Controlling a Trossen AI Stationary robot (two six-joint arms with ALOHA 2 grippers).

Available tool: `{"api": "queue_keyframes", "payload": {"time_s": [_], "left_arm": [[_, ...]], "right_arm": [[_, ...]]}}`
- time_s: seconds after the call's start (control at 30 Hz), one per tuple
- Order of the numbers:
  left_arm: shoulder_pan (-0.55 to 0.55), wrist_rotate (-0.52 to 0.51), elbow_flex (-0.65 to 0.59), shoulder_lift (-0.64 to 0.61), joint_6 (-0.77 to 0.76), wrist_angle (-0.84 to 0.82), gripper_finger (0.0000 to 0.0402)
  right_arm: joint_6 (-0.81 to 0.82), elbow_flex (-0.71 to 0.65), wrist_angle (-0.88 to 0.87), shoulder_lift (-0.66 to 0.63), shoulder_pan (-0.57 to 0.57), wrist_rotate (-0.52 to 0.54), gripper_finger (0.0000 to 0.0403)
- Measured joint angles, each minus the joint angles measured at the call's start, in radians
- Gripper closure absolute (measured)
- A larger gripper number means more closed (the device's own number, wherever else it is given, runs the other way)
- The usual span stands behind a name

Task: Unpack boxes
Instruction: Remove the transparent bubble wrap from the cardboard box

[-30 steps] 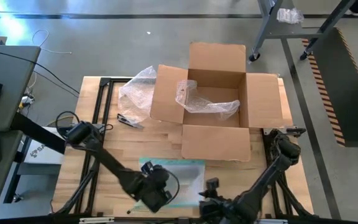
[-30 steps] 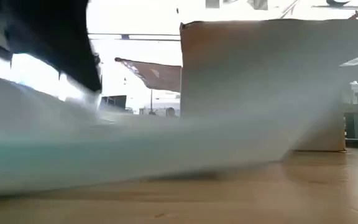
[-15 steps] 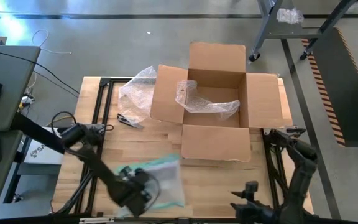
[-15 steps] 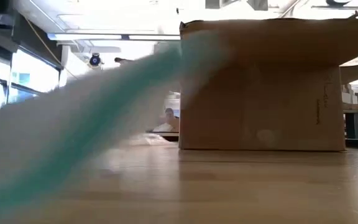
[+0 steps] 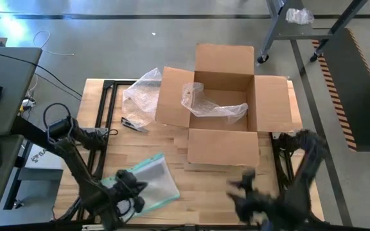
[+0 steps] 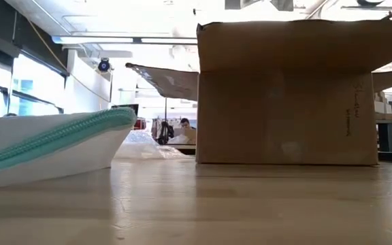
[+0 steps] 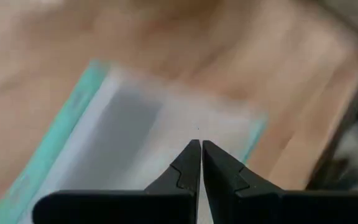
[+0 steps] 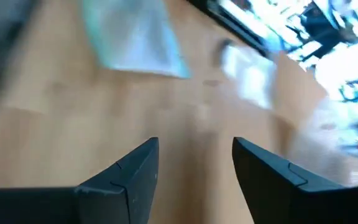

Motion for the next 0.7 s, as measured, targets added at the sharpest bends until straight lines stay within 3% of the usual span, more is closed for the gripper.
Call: {"api": "queue_keyframes", "payload": {"time_s": [0.1,0.23,0.3,0.37,0.5,0.7], "left_arm": [[0.048,-0.145,0.0,0.002,0.16,0.127,0.0401],[0.121,-0.119,0.001,0.006,0.432,0.301,0.0401],[0.148,-0.085,0.001,0.006,0.554,0.374,0.0401],[0.166,-0.054,0.001,0.006,0.644,0.422,0.0401],[0.18,-0.038,0.001,0.006,0.753,0.46,0.0401],[0.18,-0.04,0.001,0.006,0.825,0.463,0.0401]], "right_arm": [[-0.143,-0.008,-0.041,-0.098,-0.16,-0.026,0.0215],[-0.401,-0.09,-0.003,-0.253,-0.431,-0.07,0.0215],[-0.52,-0.164,0.038,-0.323,-0.588,-0.156,0.0214],[-0.641,-0.255,0.082,-0.378,-0.748,-0.307,0.0209],[-0.818,-0.455,0.195,-0.446,-1.031,-0.56,0.0176],[-1.047,-0.721,0.465,-0.417,-1.261,-0.673,0.0123]]}}
